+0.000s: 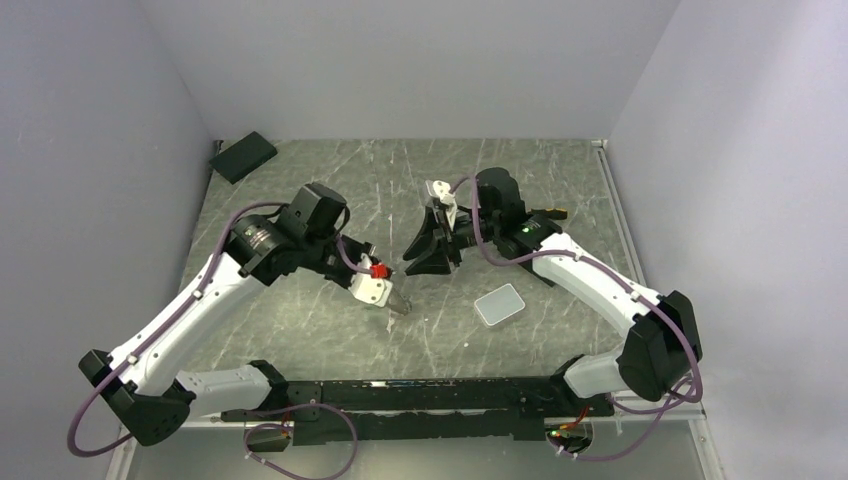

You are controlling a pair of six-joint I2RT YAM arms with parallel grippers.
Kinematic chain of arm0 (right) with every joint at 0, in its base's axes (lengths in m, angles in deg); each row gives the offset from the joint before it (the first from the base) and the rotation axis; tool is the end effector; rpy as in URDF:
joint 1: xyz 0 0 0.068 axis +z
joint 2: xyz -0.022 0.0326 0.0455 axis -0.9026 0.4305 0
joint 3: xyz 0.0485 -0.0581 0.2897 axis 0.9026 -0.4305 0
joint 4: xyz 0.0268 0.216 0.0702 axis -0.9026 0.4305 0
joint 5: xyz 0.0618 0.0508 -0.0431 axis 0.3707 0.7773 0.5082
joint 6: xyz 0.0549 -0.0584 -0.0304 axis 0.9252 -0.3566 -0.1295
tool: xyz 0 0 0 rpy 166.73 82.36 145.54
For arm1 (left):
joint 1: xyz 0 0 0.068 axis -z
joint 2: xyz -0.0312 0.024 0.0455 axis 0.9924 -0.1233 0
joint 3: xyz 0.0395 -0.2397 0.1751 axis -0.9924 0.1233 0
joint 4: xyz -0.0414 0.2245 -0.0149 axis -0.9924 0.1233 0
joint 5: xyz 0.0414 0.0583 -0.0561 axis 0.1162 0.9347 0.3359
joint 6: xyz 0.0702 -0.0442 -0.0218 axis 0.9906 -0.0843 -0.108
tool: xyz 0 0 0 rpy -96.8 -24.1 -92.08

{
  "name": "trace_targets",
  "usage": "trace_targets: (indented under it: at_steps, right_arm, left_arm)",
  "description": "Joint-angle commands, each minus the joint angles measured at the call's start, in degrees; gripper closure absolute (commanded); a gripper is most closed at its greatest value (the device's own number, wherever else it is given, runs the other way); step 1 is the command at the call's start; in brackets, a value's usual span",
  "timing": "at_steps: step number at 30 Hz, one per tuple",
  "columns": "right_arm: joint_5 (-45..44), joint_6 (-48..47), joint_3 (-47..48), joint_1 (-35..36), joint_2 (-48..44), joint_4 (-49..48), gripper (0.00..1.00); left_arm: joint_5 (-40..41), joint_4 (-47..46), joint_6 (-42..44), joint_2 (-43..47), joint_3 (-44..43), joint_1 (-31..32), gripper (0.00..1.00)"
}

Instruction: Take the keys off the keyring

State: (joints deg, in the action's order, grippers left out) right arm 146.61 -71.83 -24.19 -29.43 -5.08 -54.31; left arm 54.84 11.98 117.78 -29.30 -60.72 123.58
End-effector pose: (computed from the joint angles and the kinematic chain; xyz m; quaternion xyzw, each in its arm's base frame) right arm 0.1874 0.2154 0.3546 -0.5456 0.5368 0.5386 0.3522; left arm 0.1164 -0.1476 0.3720 0.8125 0.4250 -0.1306 0.3769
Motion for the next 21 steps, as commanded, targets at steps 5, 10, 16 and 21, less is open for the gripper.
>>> trace_targets:
  at_steps: [5,10,16,21]
  right_arm:
    - [-1.1,1.2,-1.6,0.8,-0.7,-7.7,0.65]
    - [-1.0,3.1,-2.3,0.8,-0.9,-11.5,0.67]
    - [-0.3,5.0,-2.4,0.8,-0.7,-14.0,0.71]
    - [0.0,5.5,-2.4,0.8,-0.5,-14.6,0.76]
  left_arm:
    - [-1.1,-2.7,-15.8,-4.1,-7.0,0.5,1.00]
    - [-1.5,-2.4,-24.8,-7.7,-10.9,0.6,1.00]
    - [-2.0,-2.5,-29.0,-9.5,-13.5,0.5,1.00]
    - [-1.6,-2.7,-31.0,-10.1,-14.0,0.6,1.00]
